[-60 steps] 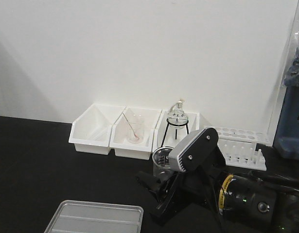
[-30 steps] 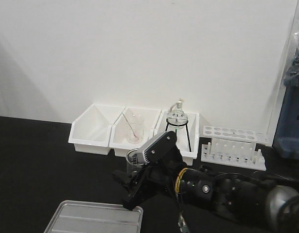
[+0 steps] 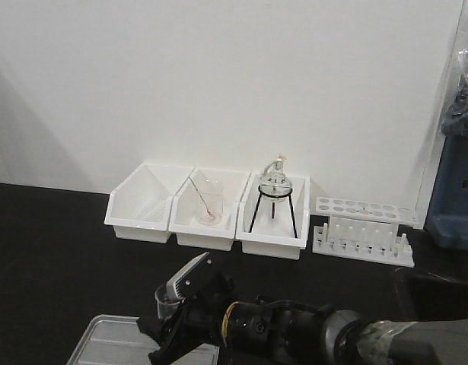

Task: Move beaker to silver tray on left bench
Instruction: 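Lower the held beaker onto the silver tray with the right gripper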

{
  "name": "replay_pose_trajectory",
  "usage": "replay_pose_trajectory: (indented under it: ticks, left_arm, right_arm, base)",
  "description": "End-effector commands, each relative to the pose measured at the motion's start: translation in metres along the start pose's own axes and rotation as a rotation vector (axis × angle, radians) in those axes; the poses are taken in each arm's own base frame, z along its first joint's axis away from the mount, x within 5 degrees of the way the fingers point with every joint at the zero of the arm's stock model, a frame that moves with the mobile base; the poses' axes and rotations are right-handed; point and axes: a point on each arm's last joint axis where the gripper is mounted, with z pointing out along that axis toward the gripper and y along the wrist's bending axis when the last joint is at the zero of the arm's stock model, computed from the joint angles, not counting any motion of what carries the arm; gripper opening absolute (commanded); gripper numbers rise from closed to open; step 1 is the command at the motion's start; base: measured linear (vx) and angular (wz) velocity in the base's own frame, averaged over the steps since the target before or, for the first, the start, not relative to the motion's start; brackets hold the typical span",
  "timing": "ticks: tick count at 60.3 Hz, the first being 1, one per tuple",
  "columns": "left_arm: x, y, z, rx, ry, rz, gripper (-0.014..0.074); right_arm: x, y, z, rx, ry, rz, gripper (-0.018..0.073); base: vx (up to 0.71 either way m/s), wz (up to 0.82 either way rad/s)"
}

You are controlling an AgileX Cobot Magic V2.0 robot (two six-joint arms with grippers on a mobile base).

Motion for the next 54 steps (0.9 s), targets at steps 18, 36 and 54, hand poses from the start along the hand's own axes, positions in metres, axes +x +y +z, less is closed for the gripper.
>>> replay_pose_trajectory:
  ticks: [18,36,54]
  left_arm:
    - [-0.002,0.0,0.001,0.003,-0.067,-0.007,0.0001]
    - [-0.002,0.0,0.001,0.003,-0.067,-0.007,0.0001]
    - [-0.002,0.0,0.001,0.003,-0.067,-0.007,0.0001]
  right_arm:
    - [0.008,-0.002,0.014,-0.004,-0.055,0.088,-0.0004]
    - [0.015,-0.003,0.016,0.008,-0.024,0.092,0.0071]
    - [0.016,-0.003,0.016,0.009,-0.022,0.092,0.0337]
  base:
    - [0.0,0.0]
    - [0.0,-0.01]
    - [0.0,0.0]
